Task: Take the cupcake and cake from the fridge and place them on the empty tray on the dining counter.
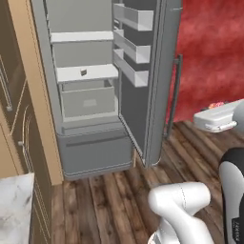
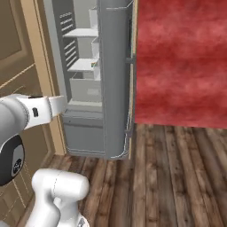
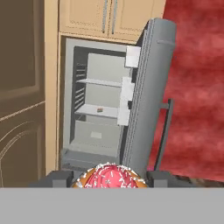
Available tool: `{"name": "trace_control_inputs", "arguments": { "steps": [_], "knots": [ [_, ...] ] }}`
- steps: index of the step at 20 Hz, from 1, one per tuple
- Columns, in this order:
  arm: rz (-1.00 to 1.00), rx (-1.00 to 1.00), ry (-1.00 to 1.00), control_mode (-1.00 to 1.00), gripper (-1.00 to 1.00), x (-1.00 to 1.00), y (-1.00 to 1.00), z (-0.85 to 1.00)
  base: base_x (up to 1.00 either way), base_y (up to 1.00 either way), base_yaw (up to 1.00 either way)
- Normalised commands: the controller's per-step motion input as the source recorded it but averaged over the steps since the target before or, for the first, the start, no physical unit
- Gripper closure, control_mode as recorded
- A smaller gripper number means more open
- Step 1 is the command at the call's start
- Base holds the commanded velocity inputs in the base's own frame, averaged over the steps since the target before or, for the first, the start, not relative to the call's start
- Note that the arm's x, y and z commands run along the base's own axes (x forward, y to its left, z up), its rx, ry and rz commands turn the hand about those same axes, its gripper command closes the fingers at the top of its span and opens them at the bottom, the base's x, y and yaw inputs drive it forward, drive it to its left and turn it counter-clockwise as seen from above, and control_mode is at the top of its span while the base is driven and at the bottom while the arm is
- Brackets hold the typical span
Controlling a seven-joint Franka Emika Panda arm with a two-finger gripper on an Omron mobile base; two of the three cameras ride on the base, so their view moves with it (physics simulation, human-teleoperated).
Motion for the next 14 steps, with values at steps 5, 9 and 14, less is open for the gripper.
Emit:
{"name": "trace_control_inputs", "arguments": {
  "steps": [5,9,14],
  "knots": [
    [0.0,0.0,0.0,1.0,1.0,0.0,0.0,0.0,-0.7,-0.35,-0.37],
    [0.0,0.0,0.0,1.0,1.0,0.0,0.0,0.0,-0.44,-0.38,-0.47],
    [0.0,0.0,0.0,1.0,1.0,0.0,0.0,0.0,-0.38,-0.29,-0.51]
  ]
}}
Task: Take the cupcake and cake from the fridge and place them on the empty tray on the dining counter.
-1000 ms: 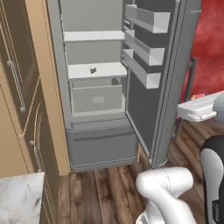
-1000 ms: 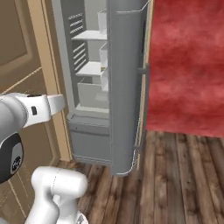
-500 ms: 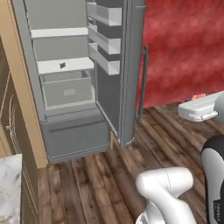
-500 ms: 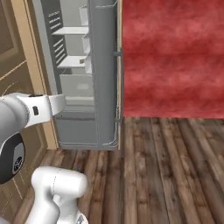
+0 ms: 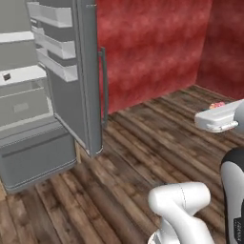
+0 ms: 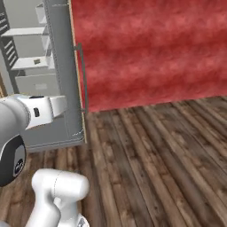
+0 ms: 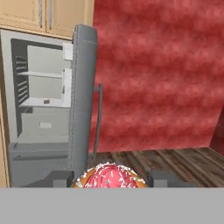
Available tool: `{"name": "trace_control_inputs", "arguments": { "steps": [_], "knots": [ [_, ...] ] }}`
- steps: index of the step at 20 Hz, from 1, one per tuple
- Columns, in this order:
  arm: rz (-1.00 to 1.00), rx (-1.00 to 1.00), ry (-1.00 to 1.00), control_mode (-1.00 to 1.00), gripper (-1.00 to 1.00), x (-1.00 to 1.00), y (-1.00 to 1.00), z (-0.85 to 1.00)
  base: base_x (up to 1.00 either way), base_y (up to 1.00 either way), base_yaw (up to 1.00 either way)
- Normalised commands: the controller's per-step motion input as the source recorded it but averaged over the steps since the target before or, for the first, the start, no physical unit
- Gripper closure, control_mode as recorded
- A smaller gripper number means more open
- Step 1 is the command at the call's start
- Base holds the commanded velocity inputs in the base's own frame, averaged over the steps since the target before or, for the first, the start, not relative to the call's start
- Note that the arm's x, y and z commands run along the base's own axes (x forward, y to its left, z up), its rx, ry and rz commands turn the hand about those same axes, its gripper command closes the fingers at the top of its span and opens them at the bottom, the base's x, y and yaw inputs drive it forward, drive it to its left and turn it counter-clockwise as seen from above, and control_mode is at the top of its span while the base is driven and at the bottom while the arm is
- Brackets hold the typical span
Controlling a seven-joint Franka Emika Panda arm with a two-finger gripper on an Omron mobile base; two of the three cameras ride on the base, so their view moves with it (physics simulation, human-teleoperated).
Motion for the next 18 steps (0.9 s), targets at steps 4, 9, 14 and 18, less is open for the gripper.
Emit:
{"name": "trace_control_inputs", "arguments": {
  "steps": [4,9,14,18],
  "knots": [
    [0.0,0.0,0.0,1.0,1.0,0.0,0.0,0.0,-0.34,-0.25,-0.51],
    [0.0,0.0,0.0,1.0,1.0,0.0,0.0,0.0,-0.37,-0.27,-0.49],
    [0.0,0.0,0.0,1.0,1.0,0.0,0.0,0.0,-0.38,-0.27,-0.49],
    [0.0,0.0,0.0,1.0,1.0,0.0,0.0,0.0,-0.3,-0.22,-0.52]
  ]
}}
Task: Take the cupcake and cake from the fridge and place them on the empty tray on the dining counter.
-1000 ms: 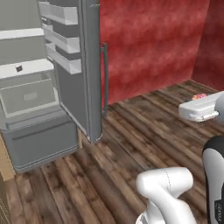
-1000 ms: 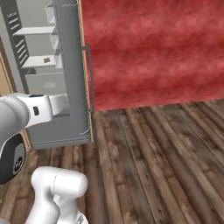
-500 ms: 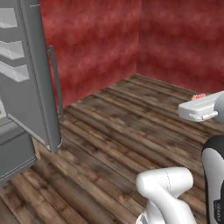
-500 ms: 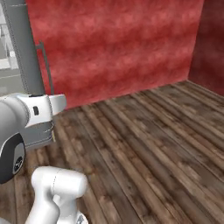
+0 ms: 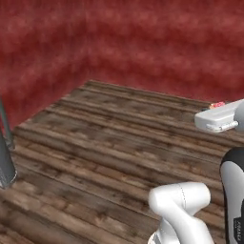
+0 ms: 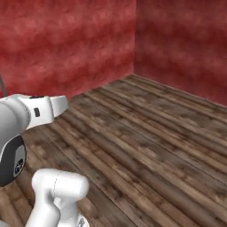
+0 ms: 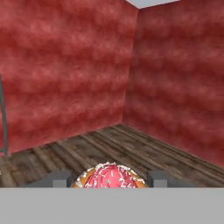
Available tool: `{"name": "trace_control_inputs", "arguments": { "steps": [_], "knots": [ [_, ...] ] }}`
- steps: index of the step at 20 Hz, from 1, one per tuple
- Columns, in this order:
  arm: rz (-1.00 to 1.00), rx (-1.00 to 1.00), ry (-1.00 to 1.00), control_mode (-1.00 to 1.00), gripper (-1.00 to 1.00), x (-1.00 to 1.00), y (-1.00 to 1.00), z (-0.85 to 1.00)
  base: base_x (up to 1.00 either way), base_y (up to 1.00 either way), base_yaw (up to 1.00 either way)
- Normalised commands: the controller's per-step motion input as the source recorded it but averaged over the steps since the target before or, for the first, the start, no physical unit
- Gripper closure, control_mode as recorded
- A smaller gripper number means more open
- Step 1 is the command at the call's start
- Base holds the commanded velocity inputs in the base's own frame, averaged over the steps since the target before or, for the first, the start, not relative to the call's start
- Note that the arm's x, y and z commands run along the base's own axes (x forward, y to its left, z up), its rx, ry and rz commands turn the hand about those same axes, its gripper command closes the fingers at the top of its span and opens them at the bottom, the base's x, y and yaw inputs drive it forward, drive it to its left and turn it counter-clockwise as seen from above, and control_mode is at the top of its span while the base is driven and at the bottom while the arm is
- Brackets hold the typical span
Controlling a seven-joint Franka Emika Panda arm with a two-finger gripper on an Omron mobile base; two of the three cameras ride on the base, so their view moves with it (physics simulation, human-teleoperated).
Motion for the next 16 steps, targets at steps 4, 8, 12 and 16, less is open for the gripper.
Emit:
{"name": "trace_control_inputs", "arguments": {
  "steps": [4,8,12,16],
  "knots": [
    [0.0,0.0,0.0,1.0,1.0,0.0,0.0,0.0,-0.13,-0.09,-0.54],
    [0.0,0.0,0.0,1.0,1.0,0.0,0.0,0.0,-0.07,0.0,-0.54],
    [0.0,0.0,0.0,1.0,1.0,0.0,0.0,0.0,-0.03,0.0,-0.55],
    [0.0,0.0,0.0,1.0,1.0,0.0,0.0,0.0,-0.06,0.0,-0.55]
  ]
}}
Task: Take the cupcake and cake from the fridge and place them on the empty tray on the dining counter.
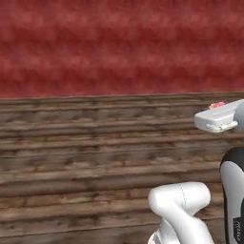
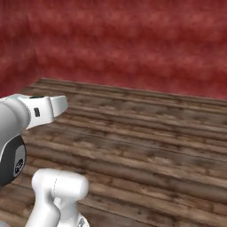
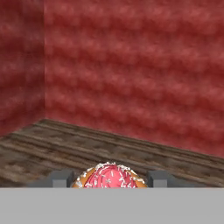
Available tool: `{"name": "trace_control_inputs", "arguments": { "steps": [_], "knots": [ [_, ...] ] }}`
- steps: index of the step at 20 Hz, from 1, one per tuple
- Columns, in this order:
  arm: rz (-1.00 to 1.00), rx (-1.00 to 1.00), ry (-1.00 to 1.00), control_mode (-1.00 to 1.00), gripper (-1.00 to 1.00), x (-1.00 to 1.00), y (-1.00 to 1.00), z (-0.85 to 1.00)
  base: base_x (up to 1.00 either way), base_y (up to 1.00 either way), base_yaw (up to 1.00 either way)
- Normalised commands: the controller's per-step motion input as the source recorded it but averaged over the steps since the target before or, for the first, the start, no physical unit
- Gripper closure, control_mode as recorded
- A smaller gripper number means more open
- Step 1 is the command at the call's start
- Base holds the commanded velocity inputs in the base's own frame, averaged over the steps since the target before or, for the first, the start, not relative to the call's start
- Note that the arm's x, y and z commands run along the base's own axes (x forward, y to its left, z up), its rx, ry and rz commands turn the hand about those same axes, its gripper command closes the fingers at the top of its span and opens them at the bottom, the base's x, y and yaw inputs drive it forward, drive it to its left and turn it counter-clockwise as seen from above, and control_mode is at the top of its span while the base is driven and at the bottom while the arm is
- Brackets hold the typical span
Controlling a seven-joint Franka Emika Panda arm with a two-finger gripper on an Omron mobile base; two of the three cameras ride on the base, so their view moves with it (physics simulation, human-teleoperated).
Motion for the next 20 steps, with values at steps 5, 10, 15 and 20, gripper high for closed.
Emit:
{"name": "trace_control_inputs", "arguments": {
  "steps": [5,10,15,20],
  "knots": [
    [0.0,0.0,0.0,1.0,1.0,0.0,0.0,0.0,-0.11,0.0,-0.55],
    [0.0,0.0,0.0,1.0,1.0,0.0,0.0,0.0,-0.13,0.0,-0.55],
    [0.0,0.0,0.0,1.0,1.0,0.0,0.0,0.0,-0.12,0.0,-0.54],
    [0.0,0.0,0.0,1.0,1.0,0.0,0.0,0.0,-0.15,0.0,-0.53]
  ]
}}
